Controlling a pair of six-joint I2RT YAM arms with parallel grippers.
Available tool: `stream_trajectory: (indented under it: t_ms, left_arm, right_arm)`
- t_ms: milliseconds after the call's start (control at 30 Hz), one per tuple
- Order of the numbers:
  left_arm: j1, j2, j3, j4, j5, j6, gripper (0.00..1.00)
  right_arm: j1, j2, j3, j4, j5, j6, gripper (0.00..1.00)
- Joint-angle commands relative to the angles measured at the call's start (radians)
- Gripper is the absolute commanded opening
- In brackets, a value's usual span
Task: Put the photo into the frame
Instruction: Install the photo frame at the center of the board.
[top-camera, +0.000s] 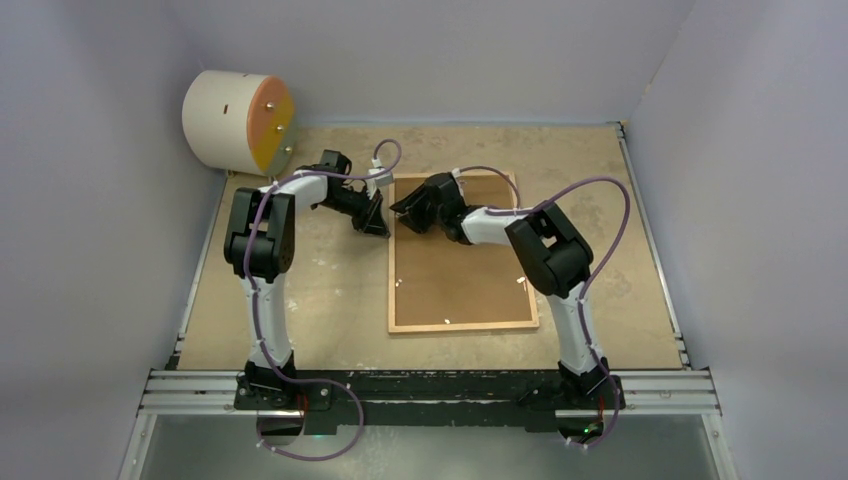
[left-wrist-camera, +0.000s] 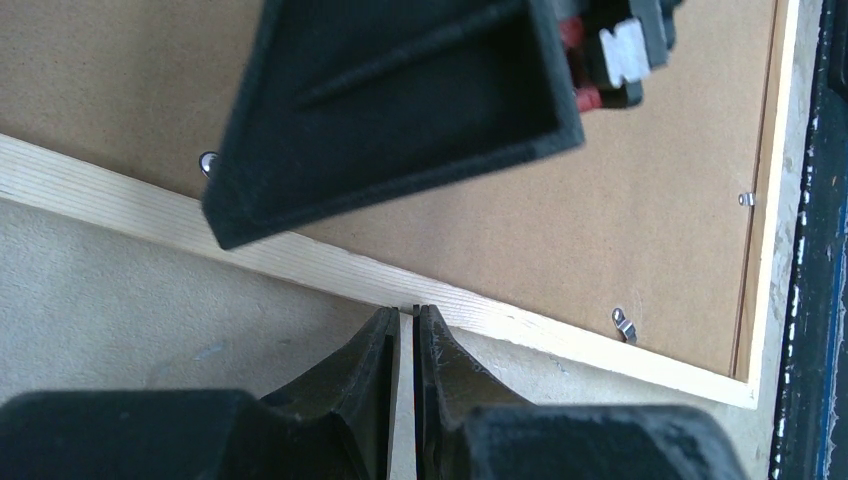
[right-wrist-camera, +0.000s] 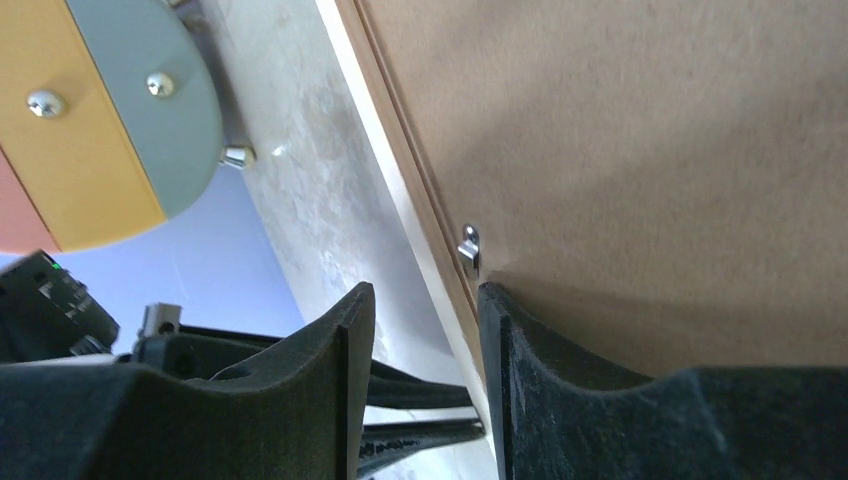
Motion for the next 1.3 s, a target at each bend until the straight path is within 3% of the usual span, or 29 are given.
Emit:
stream_trajectory:
  t_ms: [0, 433, 967, 1267]
  left_arm:
    - [-0.054, 0.031, -0.049, -0.042, -0.09, 0.042, 0.13]
    - [-0.053, 0.033, -0.058, -0.04, -0.086, 0.044, 0.13]
    - [-0.068, 0.034, -0.055, -0.035, -0.072, 0.042, 0.13]
    - [-0.036, -0.032, -0.042, -0.118, -0.095, 0.086, 0.13]
  right_arm:
    - [0.022, -0.016, -0.056, -0.193, 0.033, -0.081, 0.47]
    - [0.018, 0.05, 0.078, -0.243, 0.104, -0.162, 0.44]
    - [0.021, 0.13, 0.155, -0.201, 0.015, -0.149, 0.41]
    - [-0.036, -0.092, 0.065, -0.153, -0.1, -0.218, 0.51]
